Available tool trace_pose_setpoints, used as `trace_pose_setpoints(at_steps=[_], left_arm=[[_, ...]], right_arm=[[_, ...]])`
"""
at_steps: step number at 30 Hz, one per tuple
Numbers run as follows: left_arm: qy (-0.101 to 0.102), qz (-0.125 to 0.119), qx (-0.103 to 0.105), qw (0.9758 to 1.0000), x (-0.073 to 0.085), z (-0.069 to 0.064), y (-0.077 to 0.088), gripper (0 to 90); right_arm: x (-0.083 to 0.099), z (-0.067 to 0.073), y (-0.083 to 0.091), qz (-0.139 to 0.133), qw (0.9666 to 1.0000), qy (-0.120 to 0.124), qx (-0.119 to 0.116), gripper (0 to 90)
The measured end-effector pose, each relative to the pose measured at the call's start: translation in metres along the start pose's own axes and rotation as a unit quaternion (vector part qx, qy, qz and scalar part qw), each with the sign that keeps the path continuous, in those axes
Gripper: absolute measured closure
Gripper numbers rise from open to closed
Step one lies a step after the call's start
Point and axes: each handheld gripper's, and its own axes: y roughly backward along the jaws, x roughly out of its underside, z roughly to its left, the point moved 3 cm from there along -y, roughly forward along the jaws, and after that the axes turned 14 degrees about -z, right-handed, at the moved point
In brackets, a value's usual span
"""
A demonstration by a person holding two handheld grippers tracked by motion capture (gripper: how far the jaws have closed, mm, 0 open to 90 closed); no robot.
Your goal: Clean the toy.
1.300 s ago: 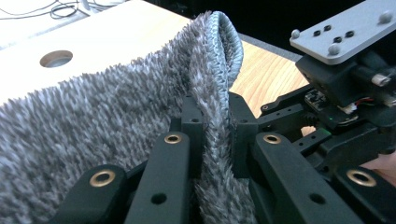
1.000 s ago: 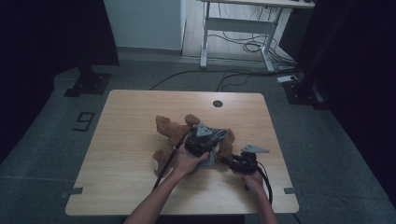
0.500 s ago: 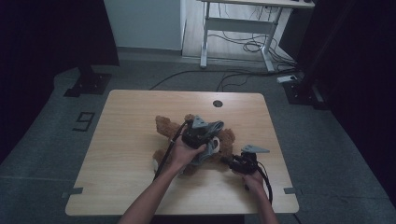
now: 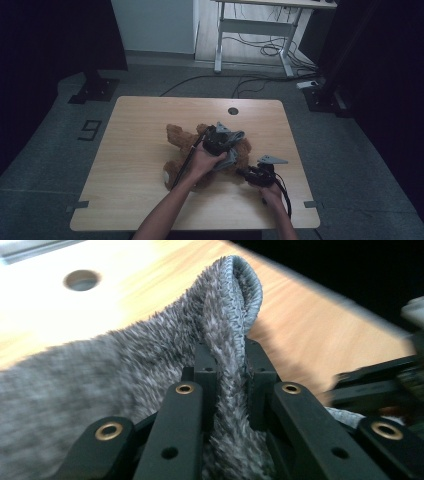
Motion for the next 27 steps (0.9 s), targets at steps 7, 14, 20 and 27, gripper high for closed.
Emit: trace_pose_setpoints(at_steps=[7, 14, 20, 27], left_arm=[[0.004, -0.014, -0.015, 0.9998, 0.004, 0.011, 0.023, 80.0], [-0.017, -0.036, 0.037, 0.9985, -0.018, -0.024, 0.023, 80.1], [-0.034, -0.005, 0.062, 0.9975, -0.006, -0.051, 0.002, 80.0], [-0.019, 0.002, 0.074, 0.9971, 0.014, -0.048, 0.002, 80.2]], right_arm=[[0.000, -0.001, 0.000, -0.001, 1.0000, -0.007, -0.004, 63.3], [0.000, 0.000, 0.001, -0.001, 0.9999, -0.009, -0.004, 62.4], [0.000, -0.001, 0.001, 0.001, 0.9999, -0.009, -0.005, 62.1], [0.001, -0.001, 0.001, 0.007, 0.9999, -0.006, -0.004, 62.1]])
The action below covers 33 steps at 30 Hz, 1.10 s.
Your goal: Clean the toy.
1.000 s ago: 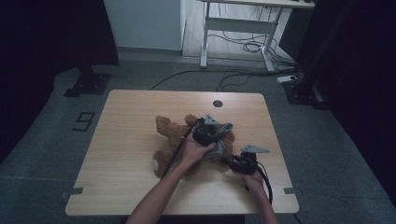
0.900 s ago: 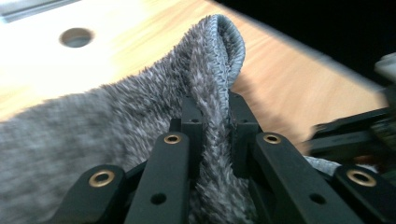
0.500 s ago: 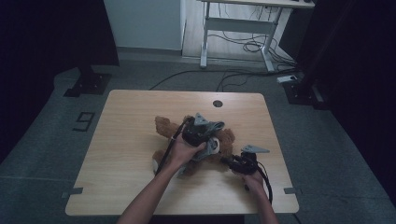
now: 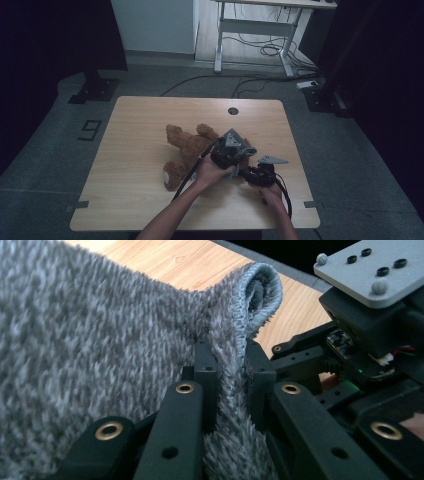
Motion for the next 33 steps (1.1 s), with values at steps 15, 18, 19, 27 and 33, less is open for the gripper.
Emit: trace_pose_setpoints(at_steps=[15, 18, 19, 27, 33], left_arm=[[0.008, -0.015, -0.038, 0.9991, 0.008, 0.027, 0.052, 80.2], [0.026, -0.007, -0.056, 0.9981, 0.017, 0.045, 0.060, 80.3], [0.041, -0.013, -0.050, 0.9978, 0.020, 0.049, 0.062, 80.2], [0.021, -0.033, -0.014, 0.9991, 0.010, 0.023, 0.063, 80.2], [0.004, -0.021, 0.011, 0.9997, 0.016, -0.004, 0.040, 80.2]], right_arm=[[-0.001, -0.002, 0.001, -0.002, 1.0000, -0.004, -0.007, 62.6], [-0.001, -0.002, 0.000, -0.003, 1.0000, -0.004, -0.008, 62.6], [-0.001, -0.002, 0.000, -0.002, 1.0000, -0.005, -0.008, 62.6], [-0.001, -0.002, 0.000, -0.001, 1.0000, -0.005, -0.006, 62.7], [-0.001, -0.002, 0.000, -0.001, 1.0000, -0.006, -0.005, 62.7]])
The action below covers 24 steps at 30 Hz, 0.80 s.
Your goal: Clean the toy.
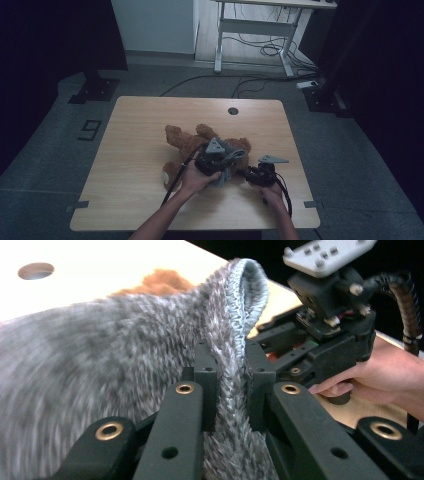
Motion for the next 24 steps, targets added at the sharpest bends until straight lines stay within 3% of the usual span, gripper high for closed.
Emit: trace_pose_setpoints(at_steps=[2, 7, 10, 14, 19, 24], left_arm=[[-0.016, 0.018, -0.004, 0.9997, 0.009, -0.006, -0.010, 80.2], [-0.024, 0.045, -0.005, 0.9987, 0.030, -0.007, -0.017, 80.6], [-0.016, 0.047, -0.007, 0.9987, 0.035, -0.003, -0.015, 80.6], [-0.002, 0.074, -0.017, 0.9971, 0.053, 0.009, -0.010, 80.5], [0.014, 0.076, -0.018, 0.9969, 0.059, 0.015, -0.004, 80.4], [0.011, 0.044, -0.016, 0.9988, 0.044, 0.014, 0.008, 80.3]], right_arm=[[0.000, 0.000, 0.000, 0.002, 1.0000, 0.001, 0.001, 62.7], [0.000, -0.001, 0.000, 0.004, 1.0000, 0.000, 0.001, 62.7], [0.000, -0.001, 0.001, 0.003, 1.0000, 0.001, -0.002, 62.8], [0.000, -0.001, 0.001, 0.003, 1.0000, 0.000, -0.003, 63.0], [0.000, -0.002, 0.001, 0.004, 1.0000, 0.000, -0.005, 63.1], [-0.001, -0.002, 0.001, 0.000, 1.0000, -0.001, -0.005, 63.0]])
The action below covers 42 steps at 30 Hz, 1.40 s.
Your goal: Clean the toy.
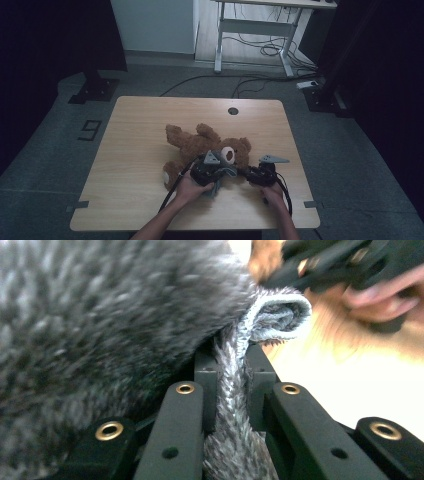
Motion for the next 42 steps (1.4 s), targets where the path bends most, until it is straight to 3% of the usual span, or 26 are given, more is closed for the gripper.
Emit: trace_pose_setpoints(at_steps=[2, 4, 8, 11, 13, 17, 19, 22, 25, 29, 36, 42], left_arm=[[-0.002, -0.028, -0.007, 0.9996, -0.015, 0.002, 0.012, 80.3], [-0.003, -0.039, -0.012, 0.9992, -0.021, 0.003, 0.016, 80.3], [0.007, -0.080, -0.035, 0.9961, -0.044, 0.013, 0.027, 80.3], [0.023, -0.077, -0.031, 0.9963, -0.058, 0.016, 0.016, 80.3], [0.015, -0.061, -0.040, 0.9972, -0.064, 0.015, -0.005, 80.3], [0.017, -0.054, -0.050, 0.9971, -0.062, 0.017, -0.015, 80.3], [0.003, -0.040, -0.082, 0.9958, -0.058, 0.025, -0.011, 80.4], [0.014, -0.032, -0.091, 0.9952, -0.050, 0.036, -0.007, 80.5], [0.046, -0.046, -0.082, 0.9945, -0.043, 0.047, 0.002, 80.5], [0.036, -0.054, -0.088, 0.9940, -0.039, 0.050, 0.016, 80.5], [0.033, -0.070, -0.110, 0.9909, -0.034, 0.062, 0.040, 80.5], [0.050, -0.080, -0.132, 0.9868, -0.024, 0.081, 0.062, 80.4]], right_arm=[[0.000, 0.000, 0.000, -0.003, 1.0000, -0.003, 0.000, 63.0], [0.000, 0.000, 0.000, -0.003, 1.0000, -0.004, 0.000, 63.1], [0.000, 0.000, 0.000, -0.001, 1.0000, -0.003, 0.001, 63.2], [0.000, 0.000, 0.000, 0.000, 1.0000, -0.004, 0.001, 63.3], [0.000, 0.001, 0.000, 0.001, 1.0000, -0.003, 0.002, 63.3], [0.000, -0.001, 0.001, 0.001, 1.0000, -0.005, 0.004, 63.4], [0.000, -0.002, 0.001, 0.001, 1.0000, -0.003, 0.002, 63.7], [0.000, -0.001, 0.001, 0.003, 1.0000, -0.001, 0.002, 64.2], [0.000, 0.000, 0.001, 0.001, 1.0000, 0.002, 0.002, 64.7], [0.000, 0.000, 0.001, 0.003, 1.0000, 0.002, 0.002, 64.8], [0.000, 0.000, 0.001, 0.002, 1.0000, 0.000, 0.002, 64.8], [0.000, 0.000, 0.002, 0.003, 1.0000, 0.001, -0.001, 65.0]])
